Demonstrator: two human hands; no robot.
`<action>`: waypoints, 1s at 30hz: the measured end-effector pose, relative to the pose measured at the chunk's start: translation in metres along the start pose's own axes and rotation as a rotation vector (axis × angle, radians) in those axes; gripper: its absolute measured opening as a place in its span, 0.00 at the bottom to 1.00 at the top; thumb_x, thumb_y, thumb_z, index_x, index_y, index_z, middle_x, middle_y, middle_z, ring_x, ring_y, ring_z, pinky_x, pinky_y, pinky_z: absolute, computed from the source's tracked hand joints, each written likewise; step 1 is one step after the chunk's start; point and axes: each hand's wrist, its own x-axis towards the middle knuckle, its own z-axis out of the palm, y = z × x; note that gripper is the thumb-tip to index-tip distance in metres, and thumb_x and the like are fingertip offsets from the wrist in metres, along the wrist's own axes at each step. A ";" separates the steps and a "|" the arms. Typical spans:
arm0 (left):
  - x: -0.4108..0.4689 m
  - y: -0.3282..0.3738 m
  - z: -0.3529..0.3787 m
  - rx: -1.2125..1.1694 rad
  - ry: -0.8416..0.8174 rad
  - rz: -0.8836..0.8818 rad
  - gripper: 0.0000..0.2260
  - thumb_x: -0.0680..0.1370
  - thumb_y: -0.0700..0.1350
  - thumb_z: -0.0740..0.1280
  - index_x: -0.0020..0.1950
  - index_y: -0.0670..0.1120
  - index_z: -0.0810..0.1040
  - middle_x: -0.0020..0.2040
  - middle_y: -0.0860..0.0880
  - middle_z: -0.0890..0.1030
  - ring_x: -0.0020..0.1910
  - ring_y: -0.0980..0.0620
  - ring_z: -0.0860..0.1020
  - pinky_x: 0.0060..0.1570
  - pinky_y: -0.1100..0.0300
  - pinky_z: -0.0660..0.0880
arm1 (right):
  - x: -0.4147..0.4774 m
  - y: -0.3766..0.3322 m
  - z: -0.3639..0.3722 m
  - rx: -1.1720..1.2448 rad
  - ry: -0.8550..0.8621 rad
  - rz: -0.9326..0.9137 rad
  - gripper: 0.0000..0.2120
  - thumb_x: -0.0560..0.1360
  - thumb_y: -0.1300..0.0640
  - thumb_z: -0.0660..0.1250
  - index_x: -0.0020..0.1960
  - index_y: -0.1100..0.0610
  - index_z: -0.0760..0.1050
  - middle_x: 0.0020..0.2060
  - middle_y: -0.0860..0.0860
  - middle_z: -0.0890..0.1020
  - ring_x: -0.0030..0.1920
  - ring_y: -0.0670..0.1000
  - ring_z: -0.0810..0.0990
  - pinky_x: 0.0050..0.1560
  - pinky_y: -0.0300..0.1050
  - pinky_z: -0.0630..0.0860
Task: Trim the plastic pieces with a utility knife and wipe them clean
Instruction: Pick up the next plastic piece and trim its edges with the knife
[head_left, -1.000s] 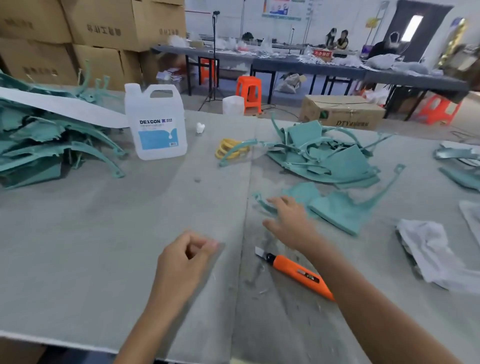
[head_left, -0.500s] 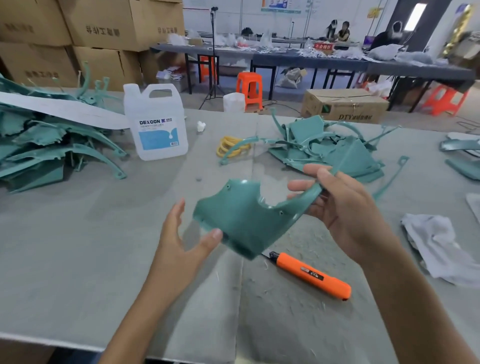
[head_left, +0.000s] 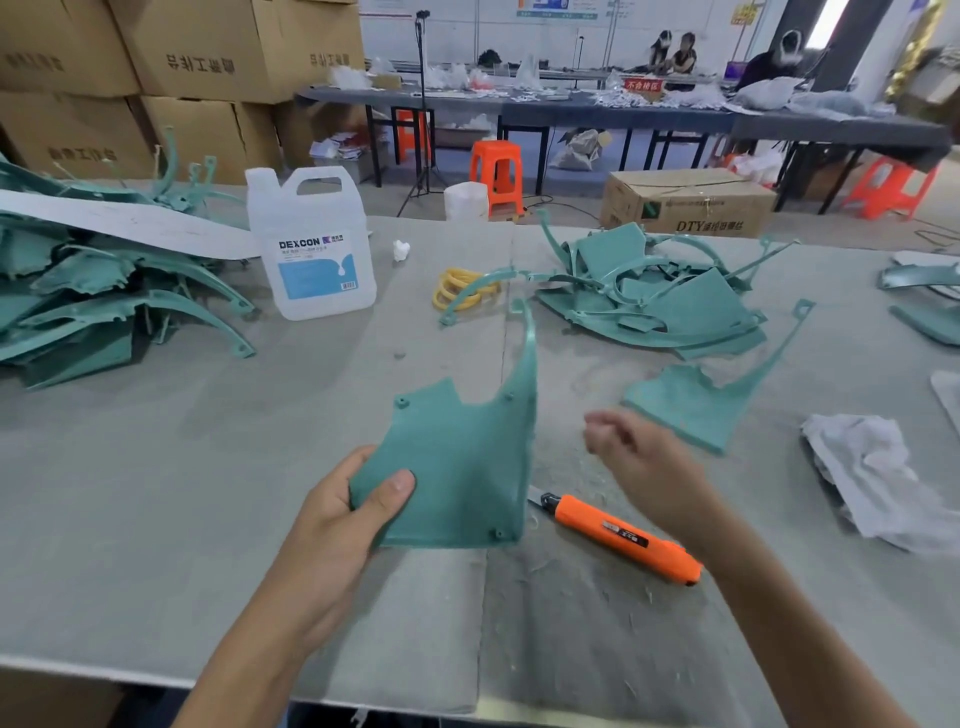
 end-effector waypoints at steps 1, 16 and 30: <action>0.002 -0.003 -0.004 -0.014 0.044 -0.006 0.10 0.73 0.47 0.72 0.53 0.51 0.84 0.55 0.45 0.86 0.51 0.50 0.85 0.45 0.62 0.80 | -0.007 0.014 0.003 -0.273 -0.035 -0.021 0.12 0.81 0.44 0.65 0.62 0.46 0.76 0.49 0.45 0.80 0.51 0.49 0.78 0.53 0.45 0.72; 0.020 -0.046 -0.033 0.754 0.406 -0.018 0.14 0.77 0.47 0.73 0.60 0.54 0.73 0.59 0.52 0.80 0.60 0.49 0.78 0.55 0.54 0.75 | -0.059 0.037 0.012 -0.399 0.011 -0.105 0.16 0.79 0.34 0.54 0.60 0.41 0.71 0.45 0.41 0.74 0.39 0.44 0.77 0.40 0.45 0.70; 0.041 -0.047 -0.028 1.320 0.164 0.195 0.33 0.80 0.54 0.66 0.82 0.54 0.56 0.79 0.50 0.64 0.77 0.46 0.63 0.73 0.50 0.64 | -0.080 0.042 0.040 0.093 -0.005 -0.078 0.14 0.78 0.45 0.70 0.60 0.31 0.72 0.38 0.45 0.82 0.31 0.43 0.77 0.37 0.45 0.75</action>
